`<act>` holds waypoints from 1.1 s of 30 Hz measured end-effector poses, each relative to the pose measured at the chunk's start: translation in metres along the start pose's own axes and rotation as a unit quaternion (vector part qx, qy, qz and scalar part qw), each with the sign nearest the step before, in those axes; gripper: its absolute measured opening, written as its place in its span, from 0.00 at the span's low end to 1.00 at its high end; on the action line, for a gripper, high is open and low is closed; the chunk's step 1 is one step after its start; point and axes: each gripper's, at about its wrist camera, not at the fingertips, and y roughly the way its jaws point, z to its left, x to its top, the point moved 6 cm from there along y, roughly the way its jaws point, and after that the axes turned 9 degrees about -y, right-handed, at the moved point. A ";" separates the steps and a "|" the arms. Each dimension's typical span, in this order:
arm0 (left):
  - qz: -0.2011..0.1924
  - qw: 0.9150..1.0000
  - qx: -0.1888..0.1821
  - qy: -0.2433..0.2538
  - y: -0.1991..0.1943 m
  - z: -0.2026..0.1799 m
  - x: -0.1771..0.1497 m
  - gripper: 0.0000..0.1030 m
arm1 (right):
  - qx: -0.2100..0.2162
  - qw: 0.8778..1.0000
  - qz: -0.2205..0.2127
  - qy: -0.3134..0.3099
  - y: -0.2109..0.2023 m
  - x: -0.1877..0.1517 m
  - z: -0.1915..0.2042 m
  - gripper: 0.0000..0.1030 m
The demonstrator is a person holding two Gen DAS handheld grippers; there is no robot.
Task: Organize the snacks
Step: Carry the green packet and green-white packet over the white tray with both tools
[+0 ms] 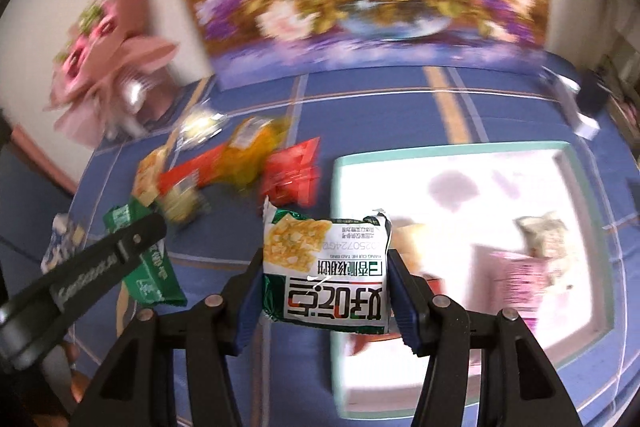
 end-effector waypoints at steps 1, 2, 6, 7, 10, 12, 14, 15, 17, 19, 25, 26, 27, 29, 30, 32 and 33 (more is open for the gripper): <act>0.002 1.000 -0.010 0.013 0.000 -0.013 -0.004 0.40 | -0.005 1.000 -0.002 0.010 -0.002 0.000 -0.011 0.57; 0.004 1.000 -0.015 0.024 0.001 -0.023 -0.007 0.40 | -0.011 1.000 -0.004 0.021 -0.004 0.001 -0.023 0.58; 0.005 0.997 -0.026 0.072 0.001 -0.062 -0.022 0.40 | -0.039 0.997 -0.006 0.065 -0.008 0.000 -0.072 0.58; 0.006 0.996 -0.030 0.081 0.001 -0.070 -0.025 0.40 | -0.043 0.996 -0.007 0.072 -0.009 -0.001 -0.081 0.58; 0.016 0.993 -0.046 0.104 0.002 -0.092 -0.035 0.40 | -0.060 0.993 -0.005 0.099 -0.010 -0.003 -0.113 0.58; 0.024 0.991 -0.057 0.117 0.004 -0.106 -0.042 0.40 | -0.067 0.991 -0.004 0.115 -0.010 -0.005 -0.128 0.58; 0.033 0.989 -0.066 0.129 0.005 -0.119 -0.049 0.40 | -0.067 0.989 -0.002 0.132 -0.009 -0.008 -0.142 0.58; 0.037 0.988 -0.069 0.132 0.007 -0.123 -0.051 0.40 | -0.067 0.988 -0.001 0.137 -0.008 -0.008 -0.146 0.58; 0.046 0.987 -0.075 0.138 0.010 -0.132 -0.057 0.40 | -0.069 0.987 0.001 0.147 -0.006 -0.011 -0.156 0.58; 0.051 0.985 -0.074 0.145 0.015 -0.140 -0.060 0.40 | -0.073 0.985 0.005 0.155 -0.004 -0.014 -0.166 0.58; 0.056 0.985 -0.061 0.155 0.031 -0.156 -0.058 0.40 | -0.068 0.983 0.011 0.170 0.003 -0.019 -0.182 0.58; 0.057 0.985 -0.060 0.154 0.034 -0.157 -0.057 0.40 | -0.069 0.982 0.012 0.173 0.005 -0.019 -0.185 0.58; 0.058 0.985 -0.059 0.152 0.037 -0.160 -0.055 0.40 | -0.070 0.982 0.013 0.175 0.006 -0.019 -0.186 0.58; 0.061 0.985 -0.057 0.149 0.044 -0.164 -0.053 0.40 | -0.070 0.981 0.015 0.180 0.010 -0.020 -0.189 0.58; 0.063 0.986 -0.056 0.147 0.047 -0.166 -0.053 0.40 | -0.069 0.981 0.017 0.183 0.011 -0.020 -0.191 0.58; 0.066 0.986 -0.056 0.142 0.054 -0.169 -0.051 0.40 | -0.064 0.980 0.018 0.187 0.014 -0.021 -0.193 0.58; 0.067 0.986 -0.056 0.140 0.056 -0.170 -0.051 0.40 | -0.063 0.980 0.019 0.189 0.015 -0.021 -0.194 0.58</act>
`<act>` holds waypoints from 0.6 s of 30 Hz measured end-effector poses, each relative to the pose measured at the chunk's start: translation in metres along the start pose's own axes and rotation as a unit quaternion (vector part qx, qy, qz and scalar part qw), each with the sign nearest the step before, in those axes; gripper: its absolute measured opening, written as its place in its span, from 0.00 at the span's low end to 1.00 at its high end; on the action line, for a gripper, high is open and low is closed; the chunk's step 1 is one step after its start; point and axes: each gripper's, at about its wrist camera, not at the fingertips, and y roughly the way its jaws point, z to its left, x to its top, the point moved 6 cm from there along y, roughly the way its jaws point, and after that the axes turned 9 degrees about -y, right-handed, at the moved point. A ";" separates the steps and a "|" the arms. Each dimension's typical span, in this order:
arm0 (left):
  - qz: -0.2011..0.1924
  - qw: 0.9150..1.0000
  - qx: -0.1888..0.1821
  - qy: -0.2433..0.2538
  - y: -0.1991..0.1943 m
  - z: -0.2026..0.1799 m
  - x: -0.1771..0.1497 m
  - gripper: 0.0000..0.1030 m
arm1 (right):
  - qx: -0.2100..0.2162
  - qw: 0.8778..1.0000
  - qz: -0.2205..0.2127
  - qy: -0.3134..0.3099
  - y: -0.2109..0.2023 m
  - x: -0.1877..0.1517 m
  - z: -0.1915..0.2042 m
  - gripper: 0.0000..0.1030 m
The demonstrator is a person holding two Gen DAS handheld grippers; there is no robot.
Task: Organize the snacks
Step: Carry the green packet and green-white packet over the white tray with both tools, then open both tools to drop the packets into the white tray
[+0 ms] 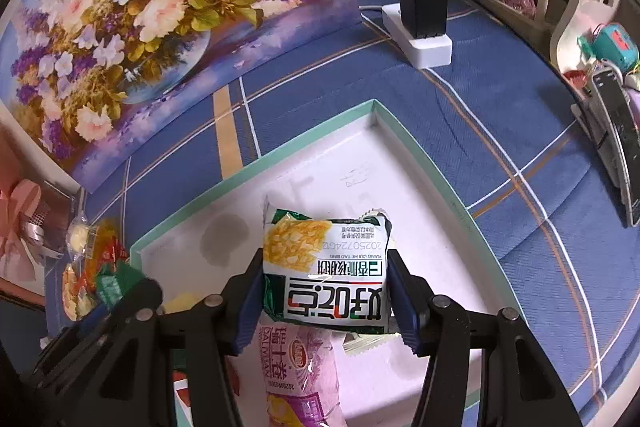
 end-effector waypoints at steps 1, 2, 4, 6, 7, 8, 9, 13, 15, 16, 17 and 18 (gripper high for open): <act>0.000 1.000 0.001 -0.002 0.003 0.000 0.001 0.40 | 0.000 1.000 0.001 0.001 0.001 0.000 0.000 0.58; -0.001 1.000 0.002 -0.002 0.004 0.000 0.001 0.40 | 0.001 1.000 0.002 0.002 0.002 0.000 -0.001 0.58; -0.003 1.000 0.003 -0.004 0.007 0.002 0.001 0.40 | 0.002 1.000 0.004 0.004 0.004 0.000 -0.002 0.58; -0.001 1.000 0.008 -0.005 0.010 0.004 0.000 0.40 | 0.002 1.000 0.005 0.005 0.005 0.000 -0.003 0.58; -0.001 1.000 0.009 -0.005 0.010 0.005 0.000 0.40 | 0.001 1.000 0.006 0.004 0.005 0.000 -0.003 0.58; -0.001 1.000 0.009 -0.005 0.010 0.005 0.000 0.40 | 0.002 1.000 0.007 0.004 0.006 0.000 -0.002 0.58; -0.001 1.000 0.010 -0.005 0.009 0.005 0.000 0.40 | 0.003 1.000 0.007 0.003 0.006 0.000 -0.002 0.58; -0.008 1.000 0.015 0.000 0.003 0.003 0.002 0.40 | 0.004 1.000 0.007 0.002 0.005 -0.001 -0.001 0.58; -0.011 1.000 0.017 0.003 -0.002 0.002 0.003 0.40 | 0.004 1.000 0.007 0.002 0.004 0.000 -0.002 0.58; -0.014 1.000 0.017 0.004 -0.004 0.001 0.003 0.40 | 0.004 1.000 0.007 0.003 0.004 0.000 -0.003 0.58; -0.016 1.000 0.017 0.006 -0.006 0.000 0.003 0.40 | 0.003 1.000 0.007 0.003 0.004 0.000 -0.003 0.58; -0.017 1.000 0.017 0.008 -0.009 0.000 0.004 0.40 | 0.003 1.000 0.007 0.002 0.003 0.000 -0.003 0.58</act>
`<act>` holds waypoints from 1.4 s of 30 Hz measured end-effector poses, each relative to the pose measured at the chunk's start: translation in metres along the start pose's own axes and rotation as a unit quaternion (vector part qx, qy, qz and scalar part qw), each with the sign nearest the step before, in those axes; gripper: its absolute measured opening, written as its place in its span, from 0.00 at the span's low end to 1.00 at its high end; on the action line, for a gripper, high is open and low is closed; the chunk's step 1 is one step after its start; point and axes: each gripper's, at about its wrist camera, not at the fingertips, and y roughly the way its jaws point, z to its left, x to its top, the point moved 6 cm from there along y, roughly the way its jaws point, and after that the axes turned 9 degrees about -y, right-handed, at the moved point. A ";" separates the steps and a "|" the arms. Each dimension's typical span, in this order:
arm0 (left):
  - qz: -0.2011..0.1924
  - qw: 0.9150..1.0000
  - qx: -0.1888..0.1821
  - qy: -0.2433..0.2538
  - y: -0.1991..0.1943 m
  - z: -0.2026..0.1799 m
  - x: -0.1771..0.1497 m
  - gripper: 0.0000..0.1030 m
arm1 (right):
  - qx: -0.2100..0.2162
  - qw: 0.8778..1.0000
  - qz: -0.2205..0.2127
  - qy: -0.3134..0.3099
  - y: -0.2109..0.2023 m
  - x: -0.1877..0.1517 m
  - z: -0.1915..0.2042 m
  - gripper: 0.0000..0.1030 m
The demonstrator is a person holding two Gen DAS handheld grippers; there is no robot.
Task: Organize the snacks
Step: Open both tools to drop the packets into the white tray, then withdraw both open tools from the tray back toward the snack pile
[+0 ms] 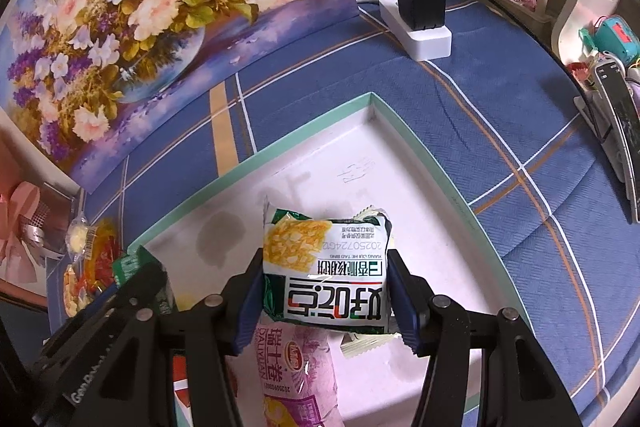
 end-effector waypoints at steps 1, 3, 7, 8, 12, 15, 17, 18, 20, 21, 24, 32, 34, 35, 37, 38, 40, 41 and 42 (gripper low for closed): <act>-0.001 1.000 0.000 0.001 -0.002 0.000 0.000 0.40 | 0.000 1.000 0.000 -0.001 0.000 0.000 0.000 0.58; -0.002 1.000 0.003 0.000 -0.005 0.001 0.002 0.40 | 0.000 1.000 0.000 -0.003 -0.001 0.000 0.001 0.58; -0.002 1.000 0.014 -0.010 -0.006 0.010 0.005 0.43 | 0.000 1.000 0.000 -0.007 -0.001 0.000 0.002 0.58; -0.001 1.000 0.023 -0.015 -0.005 0.015 0.005 0.48 | 0.002 1.000 -0.001 -0.008 -0.002 0.001 0.003 0.60; 0.000 0.998 0.045 -0.042 -0.001 0.033 0.007 0.60 | 0.008 1.000 -0.004 -0.021 -0.002 0.002 0.009 0.63; -0.001 0.996 0.057 -0.061 0.001 0.046 0.008 0.65 | 0.015 0.999 -0.011 -0.033 -0.004 0.003 0.017 0.71; -0.003 0.995 0.067 -0.070 0.002 0.055 0.008 0.69 | 0.015 0.999 -0.017 -0.047 -0.005 0.004 0.022 0.76; -0.004 0.995 0.071 -0.074 0.002 0.058 0.008 0.70 | 0.016 0.998 -0.020 -0.052 -0.006 0.004 0.025 0.77; -0.006 0.993 0.081 -0.081 0.003 0.065 0.009 0.74 | 0.018 0.998 -0.024 -0.060 -0.008 0.004 0.031 0.82; -0.006 0.993 0.083 -0.084 0.003 0.067 0.009 0.79 | 0.020 0.997 -0.025 -0.063 -0.008 0.004 0.033 0.83; -0.010 0.991 0.093 -0.097 0.003 0.077 0.009 0.85 | 0.025 0.996 -0.030 -0.076 -0.009 0.004 0.041 0.94; -0.044 0.987 0.112 -0.106 -0.007 0.101 0.012 0.93 | 0.037 0.994 -0.034 -0.092 -0.010 0.001 0.056 1.00; -0.048 0.986 0.117 -0.112 -0.010 0.109 0.014 1.00 | 0.036 0.994 -0.034 -0.096 -0.010 0.000 0.059 1.00; -0.049 0.985 0.119 -0.113 -0.011 0.112 0.014 1.00 | 0.038 0.994 -0.033 -0.098 -0.010 -0.001 0.061 1.00; -0.050 0.984 0.124 -0.116 -0.013 0.119 0.014 1.00 | 0.041 0.994 -0.031 -0.101 -0.010 -0.003 0.064 1.00; -0.050 0.984 0.125 -0.119 -0.013 0.123 0.014 1.00 | 0.042 0.993 -0.030 -0.103 -0.011 -0.004 0.066 1.00; -0.048 0.982 0.125 -0.130 -0.014 0.132 0.013 1.00 | 0.043 0.993 -0.029 -0.108 -0.011 -0.006 0.070 1.00; -0.047 0.982 0.125 -0.137 -0.015 0.138 0.013 1.00 | 0.044 0.992 -0.029 -0.113 -0.011 -0.007 0.073 1.00; -0.046 0.981 0.125 -0.142 -0.016 0.143 0.012 1.00 | 0.045 0.992 -0.029 -0.116 -0.010 -0.008 0.075 1.00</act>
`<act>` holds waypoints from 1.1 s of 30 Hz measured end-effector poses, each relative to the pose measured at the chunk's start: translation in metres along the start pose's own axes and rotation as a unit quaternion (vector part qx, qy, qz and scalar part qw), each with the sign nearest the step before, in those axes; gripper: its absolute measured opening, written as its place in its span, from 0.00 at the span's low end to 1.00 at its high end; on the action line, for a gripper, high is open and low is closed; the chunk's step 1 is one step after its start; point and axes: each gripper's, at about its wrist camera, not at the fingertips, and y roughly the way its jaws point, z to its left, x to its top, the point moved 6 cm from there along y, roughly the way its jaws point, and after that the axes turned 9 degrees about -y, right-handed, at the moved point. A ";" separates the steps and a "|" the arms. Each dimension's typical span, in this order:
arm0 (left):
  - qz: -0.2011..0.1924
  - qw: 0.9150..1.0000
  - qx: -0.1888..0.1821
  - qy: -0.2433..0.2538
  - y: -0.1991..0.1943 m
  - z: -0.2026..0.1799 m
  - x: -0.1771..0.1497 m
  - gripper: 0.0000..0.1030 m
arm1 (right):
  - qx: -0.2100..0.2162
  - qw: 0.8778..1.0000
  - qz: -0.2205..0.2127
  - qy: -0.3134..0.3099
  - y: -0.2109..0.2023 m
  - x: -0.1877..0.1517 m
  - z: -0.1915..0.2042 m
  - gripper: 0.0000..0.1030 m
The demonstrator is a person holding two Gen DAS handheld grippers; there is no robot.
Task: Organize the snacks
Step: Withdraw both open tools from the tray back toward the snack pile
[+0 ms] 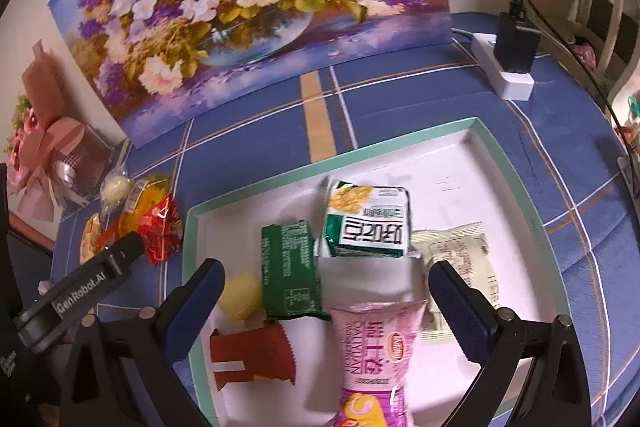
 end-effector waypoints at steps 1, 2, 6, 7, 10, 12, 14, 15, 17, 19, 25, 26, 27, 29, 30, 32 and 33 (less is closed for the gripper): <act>0.000 1.000 0.001 -0.005 0.000 0.005 0.000 1.00 | 0.002 1.000 0.000 -0.005 0.000 0.000 0.004 1.00; 0.001 1.000 0.004 -0.012 0.000 0.013 0.002 1.00 | 0.003 1.000 0.001 -0.010 0.001 -0.001 0.008 1.00; 0.004 0.999 0.026 -0.031 0.001 0.039 0.008 1.00 | 0.016 0.999 0.003 -0.034 0.002 -0.003 0.031 1.00; 0.004 0.999 0.031 -0.034 0.002 0.046 0.008 1.00 | 0.019 0.999 0.005 -0.041 0.003 -0.005 0.038 1.00; 0.007 0.998 0.042 -0.050 0.004 0.070 0.011 1.00 | 0.022 0.998 0.008 -0.059 0.005 -0.007 0.056 1.00; 0.008 0.996 0.052 -0.071 0.005 0.091 0.012 1.00 | 0.027 0.997 0.009 -0.069 0.007 -0.009 0.068 1.00; 0.005 0.994 0.066 -0.088 0.004 0.109 0.014 1.00 | 0.034 0.996 0.011 -0.076 0.008 -0.011 0.080 1.00; 0.002 0.993 0.076 -0.096 0.004 0.118 0.016 1.00 | 0.038 0.996 0.012 -0.080 0.009 -0.012 0.085 1.00; -0.001 0.990 0.089 -0.105 0.002 0.132 0.017 1.00 | 0.043 0.995 0.014 -0.090 0.011 -0.016 0.097 1.00; -0.001 0.988 0.100 -0.118 0.001 0.146 0.018 1.00 | 0.042 0.994 0.016 -0.101 0.012 -0.019 0.106 1.00; 0.006 0.982 0.113 -0.149 0.003 0.175 0.019 1.00 | 0.047 0.991 0.017 -0.127 0.015 -0.027 0.128 1.00; 0.006 0.982 0.110 -0.152 0.003 0.178 0.019 1.00 | 0.048 0.991 0.017 -0.128 0.015 -0.028 0.130 1.00; 0.007 0.982 0.105 -0.154 0.003 0.179 0.021 1.00 | 0.048 0.990 0.017 -0.129 0.016 -0.028 0.133 1.00; 0.010 0.983 0.095 -0.159 0.005 0.183 0.023 1.00 | 0.049 0.990 0.018 -0.134 0.017 -0.028 0.137 1.00; 0.012 0.983 0.093 -0.160 0.006 0.184 0.024 1.00 | 0.049 0.989 0.019 -0.137 0.018 -0.028 0.140 1.00; 0.014 0.983 0.086 -0.164 0.008 0.187 0.026 1.00 | 0.053 0.989 0.019 -0.140 0.020 -0.027 0.144 1.00; 0.015 0.983 0.082 -0.166 0.009 0.188 0.026 1.00 | 0.054 0.988 0.018 -0.141 0.021 -0.026 0.146 1.00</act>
